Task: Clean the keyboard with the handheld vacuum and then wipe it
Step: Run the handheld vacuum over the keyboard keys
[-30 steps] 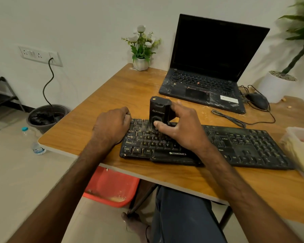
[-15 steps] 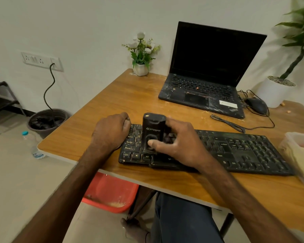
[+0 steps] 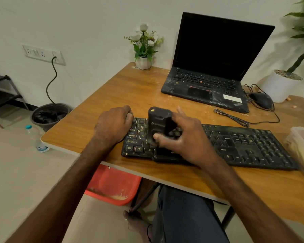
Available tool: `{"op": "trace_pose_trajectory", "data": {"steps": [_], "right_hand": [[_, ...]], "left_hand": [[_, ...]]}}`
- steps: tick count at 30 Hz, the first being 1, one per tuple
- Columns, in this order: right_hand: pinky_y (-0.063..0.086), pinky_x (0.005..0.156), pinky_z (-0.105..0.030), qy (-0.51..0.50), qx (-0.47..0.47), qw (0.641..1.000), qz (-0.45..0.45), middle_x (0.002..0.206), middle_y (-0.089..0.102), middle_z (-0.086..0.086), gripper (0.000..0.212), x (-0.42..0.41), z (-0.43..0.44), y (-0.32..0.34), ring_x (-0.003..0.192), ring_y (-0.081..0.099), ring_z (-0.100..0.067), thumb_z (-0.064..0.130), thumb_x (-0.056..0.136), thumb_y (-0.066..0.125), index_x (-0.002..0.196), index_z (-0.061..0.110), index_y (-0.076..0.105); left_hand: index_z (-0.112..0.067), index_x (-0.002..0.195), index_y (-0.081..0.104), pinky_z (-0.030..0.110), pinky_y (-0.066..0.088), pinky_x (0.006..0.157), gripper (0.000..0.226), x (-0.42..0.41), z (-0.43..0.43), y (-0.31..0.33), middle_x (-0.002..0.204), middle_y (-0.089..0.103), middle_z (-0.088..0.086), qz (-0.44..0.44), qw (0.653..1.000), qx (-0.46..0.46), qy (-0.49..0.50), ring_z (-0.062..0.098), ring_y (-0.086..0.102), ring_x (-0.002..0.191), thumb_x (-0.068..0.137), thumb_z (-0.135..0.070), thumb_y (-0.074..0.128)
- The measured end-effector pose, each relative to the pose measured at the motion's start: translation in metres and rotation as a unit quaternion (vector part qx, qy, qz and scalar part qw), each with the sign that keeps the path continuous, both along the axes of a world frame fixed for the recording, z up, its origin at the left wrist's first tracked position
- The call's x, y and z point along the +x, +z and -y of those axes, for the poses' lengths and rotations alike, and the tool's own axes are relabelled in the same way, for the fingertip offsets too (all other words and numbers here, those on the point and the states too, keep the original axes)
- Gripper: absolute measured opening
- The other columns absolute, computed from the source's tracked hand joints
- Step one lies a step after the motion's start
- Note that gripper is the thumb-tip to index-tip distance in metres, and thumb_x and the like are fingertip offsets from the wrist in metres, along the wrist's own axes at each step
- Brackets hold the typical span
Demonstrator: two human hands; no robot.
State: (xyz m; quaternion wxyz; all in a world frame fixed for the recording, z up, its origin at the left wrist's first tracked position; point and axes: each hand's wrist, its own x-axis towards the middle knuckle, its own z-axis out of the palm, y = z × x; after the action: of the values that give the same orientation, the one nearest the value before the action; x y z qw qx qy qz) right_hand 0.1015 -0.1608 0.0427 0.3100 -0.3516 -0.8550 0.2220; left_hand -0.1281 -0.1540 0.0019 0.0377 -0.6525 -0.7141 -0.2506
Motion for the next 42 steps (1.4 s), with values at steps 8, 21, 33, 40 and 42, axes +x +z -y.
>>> {"op": "trace_pose_trajectory", "data": {"steps": [8, 21, 33, 40, 42], "right_hand": [[0.013, 0.121, -0.033, 0.088, 0.016, 0.996, 0.000, 0.121, 0.062, 0.007, 0.053, -0.007, 0.030, -0.007, 0.118, 0.044, 0.014, 0.035, 0.080, 0.072, 0.125, 0.010, 0.059], [0.010, 0.123, -0.035, 0.045, 0.071, 0.996, -0.016, 0.109, 0.071, -0.006, 0.049, -0.030, 0.014, -0.002, 0.101, 0.062, -0.011, 0.026, 0.082, 0.076, 0.123, 0.004, 0.061], [0.013, 0.123, -0.043, 0.020, 0.059, 0.998, -0.024, 0.108, 0.070, 0.001, 0.049, -0.034, 0.020, -0.004, 0.096, 0.064, -0.006, 0.028, 0.083, 0.075, 0.126, 0.011, 0.060], [0.016, 0.122, -0.048, 0.043, 0.102, 0.994, 0.000, 0.099, 0.069, -0.005, 0.042, -0.044, 0.033, -0.009, 0.090, 0.063, -0.013, 0.024, 0.083, 0.075, 0.116, 0.002, 0.061], [0.016, 0.122, -0.045, 0.006, 0.138, 0.990, 0.005, 0.092, 0.067, -0.006, 0.038, -0.045, 0.032, -0.012, 0.083, 0.061, -0.014, 0.022, 0.081, 0.075, 0.111, 0.002, 0.062]], "left_hand": [[-0.013, 0.099, 0.059, 0.037, 0.038, 0.063, 0.023, 0.002, 0.001, 0.001, 0.085, 0.063, 0.007, 0.005, 1.000, -0.009, -0.004, 0.029, 0.057, 0.077, 0.104, -0.024, 0.039], [-0.014, 0.101, 0.058, 0.037, 0.042, 0.067, 0.019, 0.002, 0.003, 0.005, 0.086, 0.064, 0.005, 0.002, 1.000, -0.015, -0.001, 0.028, 0.059, 0.080, 0.103, -0.026, 0.044], [-0.012, 0.106, 0.060, 0.036, 0.042, 0.066, 0.021, 0.001, 0.002, 0.004, 0.089, 0.065, 0.006, -0.001, 1.000, -0.018, 0.001, 0.026, 0.057, 0.077, 0.102, -0.026, 0.044], [-0.013, 0.104, 0.056, 0.038, 0.047, 0.068, 0.015, -0.001, 0.005, 0.006, 0.091, 0.065, 0.006, 0.000, 0.999, -0.043, -0.025, 0.028, 0.059, 0.081, 0.097, -0.026, 0.057], [-0.013, 0.105, 0.057, 0.040, 0.048, 0.071, 0.016, -0.001, 0.006, 0.006, 0.089, 0.064, 0.004, -0.003, 0.999, -0.044, -0.024, 0.029, 0.061, 0.084, 0.096, -0.026, 0.058]]}}
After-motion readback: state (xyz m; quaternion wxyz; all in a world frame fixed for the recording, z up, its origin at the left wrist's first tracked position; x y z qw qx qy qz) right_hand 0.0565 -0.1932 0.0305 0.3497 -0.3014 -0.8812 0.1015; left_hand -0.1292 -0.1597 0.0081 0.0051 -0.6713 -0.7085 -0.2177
